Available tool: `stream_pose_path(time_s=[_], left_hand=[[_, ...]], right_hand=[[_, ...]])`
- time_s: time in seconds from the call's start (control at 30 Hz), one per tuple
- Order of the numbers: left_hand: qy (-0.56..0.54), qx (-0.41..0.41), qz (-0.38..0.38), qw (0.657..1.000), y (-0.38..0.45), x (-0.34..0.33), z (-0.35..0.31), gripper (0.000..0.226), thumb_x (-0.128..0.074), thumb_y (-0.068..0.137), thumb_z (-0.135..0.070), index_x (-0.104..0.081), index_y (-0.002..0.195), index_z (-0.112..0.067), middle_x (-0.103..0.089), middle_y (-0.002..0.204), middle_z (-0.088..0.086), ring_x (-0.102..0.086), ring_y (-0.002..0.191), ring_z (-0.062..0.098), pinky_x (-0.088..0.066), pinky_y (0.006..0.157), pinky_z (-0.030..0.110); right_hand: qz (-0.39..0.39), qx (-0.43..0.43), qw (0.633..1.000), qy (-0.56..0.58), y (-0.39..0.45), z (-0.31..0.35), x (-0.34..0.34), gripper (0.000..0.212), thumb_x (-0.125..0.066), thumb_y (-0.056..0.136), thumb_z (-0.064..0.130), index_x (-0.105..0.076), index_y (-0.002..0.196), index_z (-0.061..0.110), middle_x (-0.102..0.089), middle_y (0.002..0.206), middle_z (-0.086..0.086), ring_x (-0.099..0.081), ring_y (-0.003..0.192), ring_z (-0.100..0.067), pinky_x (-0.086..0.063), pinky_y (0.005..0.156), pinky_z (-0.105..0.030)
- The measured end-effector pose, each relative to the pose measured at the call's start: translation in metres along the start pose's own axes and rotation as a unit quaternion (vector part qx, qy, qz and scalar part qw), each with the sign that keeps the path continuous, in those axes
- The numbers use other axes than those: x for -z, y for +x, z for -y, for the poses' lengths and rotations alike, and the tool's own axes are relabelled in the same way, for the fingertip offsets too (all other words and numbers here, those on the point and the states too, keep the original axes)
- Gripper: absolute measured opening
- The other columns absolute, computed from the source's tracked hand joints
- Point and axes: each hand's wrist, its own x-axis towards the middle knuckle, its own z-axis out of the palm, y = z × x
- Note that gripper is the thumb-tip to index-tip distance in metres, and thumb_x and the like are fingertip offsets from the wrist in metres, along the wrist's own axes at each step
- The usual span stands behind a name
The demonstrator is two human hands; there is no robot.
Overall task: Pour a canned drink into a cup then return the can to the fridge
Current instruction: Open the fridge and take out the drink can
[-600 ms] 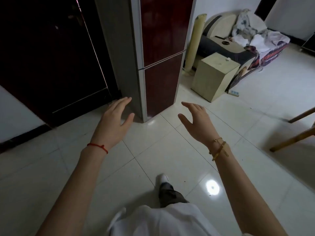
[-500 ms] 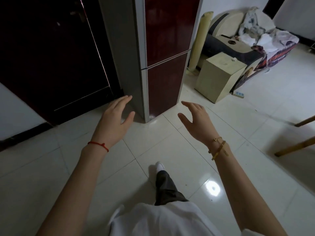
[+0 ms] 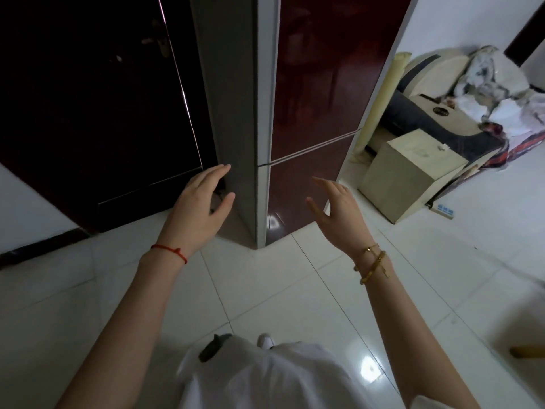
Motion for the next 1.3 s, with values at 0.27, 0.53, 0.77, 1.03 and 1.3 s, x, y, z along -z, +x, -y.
stream_pose_path(time_s=[0.27,0.53,0.77,1.03,1.3], left_hand=[[-0.005,0.024,0.003,1.0,0.087,-0.006,0.045,0.053,-0.052,0.097,-0.03,-0.036,0.148,-0.023,-0.038,0.152,-0.005,-0.033,0.14,0.012,-0.027,0.112,0.025],[-0.035,-0.026,0.02,0.999,0.205,-0.004,0.096,0.051,-0.051,0.098,-0.029,-0.037,0.147,-0.024,-0.041,0.149,-0.005,-0.038,0.138,0.011,-0.031,0.111,0.025],[-0.059,-0.078,0.056,0.994,0.297,-0.008,0.116,0.053,-0.052,0.098,-0.028,-0.036,0.148,-0.022,-0.042,0.149,-0.003,-0.039,0.137,0.012,-0.031,0.109,0.021],[-0.134,-0.076,0.109,0.982,0.36,-0.036,0.102,0.063,-0.054,0.097,-0.028,-0.022,0.151,-0.023,-0.035,0.153,-0.001,-0.038,0.138,0.011,-0.031,0.103,0.021],[-0.164,-0.044,0.083,0.982,0.383,-0.058,0.082,0.056,-0.05,0.098,-0.031,-0.027,0.148,-0.019,-0.038,0.14,-0.01,-0.036,0.12,-0.003,-0.033,0.076,-0.003]], right_hand=[[0.032,-0.001,0.999,0.0,0.096,0.01,-0.027,0.046,-0.05,0.098,0.033,-0.045,0.14,0.017,-0.051,0.14,-0.004,-0.043,0.132,-0.024,-0.036,0.112,-0.04],[0.006,-0.039,0.999,0.022,0.185,0.022,-0.066,0.045,-0.05,0.097,0.035,-0.046,0.139,0.019,-0.054,0.136,-0.003,-0.045,0.129,-0.023,-0.039,0.109,-0.039],[-0.024,-0.092,0.995,0.037,0.244,0.037,-0.091,0.044,-0.049,0.098,0.036,-0.046,0.138,0.02,-0.053,0.138,-0.001,-0.045,0.13,-0.019,-0.037,0.112,-0.039],[-0.06,-0.156,0.985,0.053,0.278,0.035,-0.108,0.051,-0.048,0.097,0.039,-0.039,0.141,0.018,-0.048,0.141,-0.003,-0.045,0.129,-0.018,-0.039,0.11,-0.035],[-0.068,-0.152,0.983,0.074,0.312,0.024,-0.109,0.069,-0.046,0.096,0.045,-0.017,0.153,0.019,-0.026,0.157,-0.002,-0.029,0.143,-0.016,-0.029,0.117,-0.035]])
